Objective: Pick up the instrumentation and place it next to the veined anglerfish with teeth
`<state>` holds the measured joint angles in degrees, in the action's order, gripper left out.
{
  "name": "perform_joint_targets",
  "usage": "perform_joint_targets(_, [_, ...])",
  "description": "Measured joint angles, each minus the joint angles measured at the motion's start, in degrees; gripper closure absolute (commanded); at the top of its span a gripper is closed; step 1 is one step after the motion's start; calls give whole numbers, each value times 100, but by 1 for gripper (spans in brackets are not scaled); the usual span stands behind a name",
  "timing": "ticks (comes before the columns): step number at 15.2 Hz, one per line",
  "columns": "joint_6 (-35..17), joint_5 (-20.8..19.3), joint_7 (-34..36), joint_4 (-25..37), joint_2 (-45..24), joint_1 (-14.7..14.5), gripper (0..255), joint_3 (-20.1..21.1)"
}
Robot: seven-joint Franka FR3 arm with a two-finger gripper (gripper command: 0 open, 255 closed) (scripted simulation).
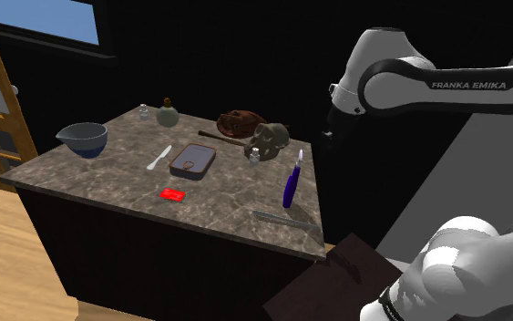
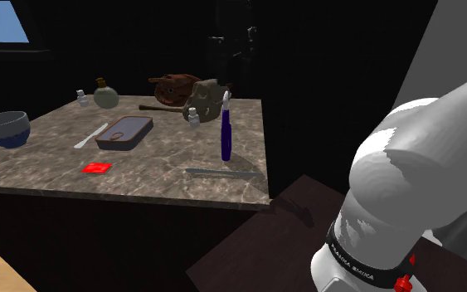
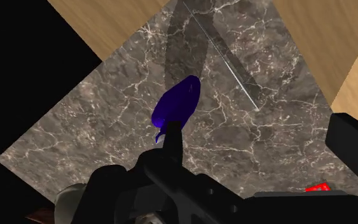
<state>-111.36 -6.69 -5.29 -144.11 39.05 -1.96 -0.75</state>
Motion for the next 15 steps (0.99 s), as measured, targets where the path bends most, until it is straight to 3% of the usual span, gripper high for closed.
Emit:
perform_joint_targets(10, [-2129,28,-1641,-734,-1516,-405,0,-696])
perform_joint_targets(15, [-3151,302,-2602,-791,-2589,-694,0,-992])
